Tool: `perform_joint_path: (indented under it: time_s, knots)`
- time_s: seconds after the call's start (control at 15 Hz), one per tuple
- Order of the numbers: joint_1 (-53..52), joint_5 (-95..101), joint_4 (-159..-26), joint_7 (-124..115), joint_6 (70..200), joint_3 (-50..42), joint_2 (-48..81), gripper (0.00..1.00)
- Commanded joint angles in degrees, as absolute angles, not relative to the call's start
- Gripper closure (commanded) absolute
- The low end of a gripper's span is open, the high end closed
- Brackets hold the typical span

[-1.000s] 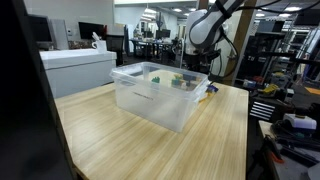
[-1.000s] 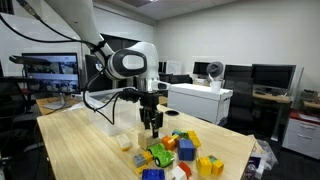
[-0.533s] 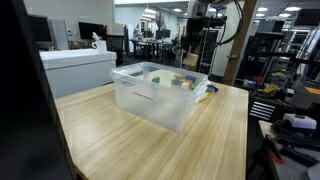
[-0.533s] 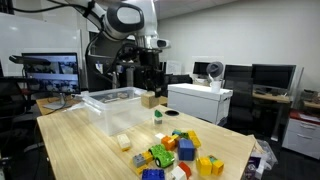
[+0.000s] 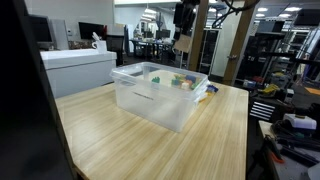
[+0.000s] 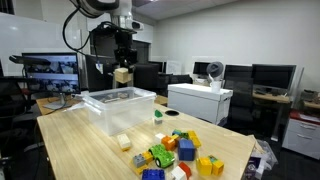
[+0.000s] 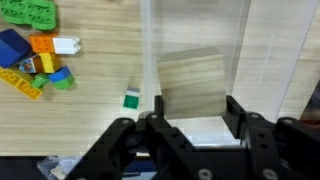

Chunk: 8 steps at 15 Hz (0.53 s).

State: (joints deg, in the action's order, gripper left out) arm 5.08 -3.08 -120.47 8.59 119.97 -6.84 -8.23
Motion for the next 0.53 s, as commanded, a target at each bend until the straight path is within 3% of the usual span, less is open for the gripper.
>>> perform_joint_path:
  time_s: [0.0,0.07,0.13,0.33,0.47]
  knots:
    - [3.7,-3.6,-124.8,11.7,120.8,-6.0,-8.7,0.66]
    - [3.5,-3.5,-124.9,11.4,120.1,-5.9,-8.3,0.66]
    - [3.4,-3.3,-125.1,11.4,120.7,-5.9,-8.3,0.16]
    - [4.1,-3.7,-123.3,12.4,120.6,-6.7,-8.3,0.02]
    - [5.2,-3.8,-121.0,12.7,120.3,-8.1,-7.5,0.0]
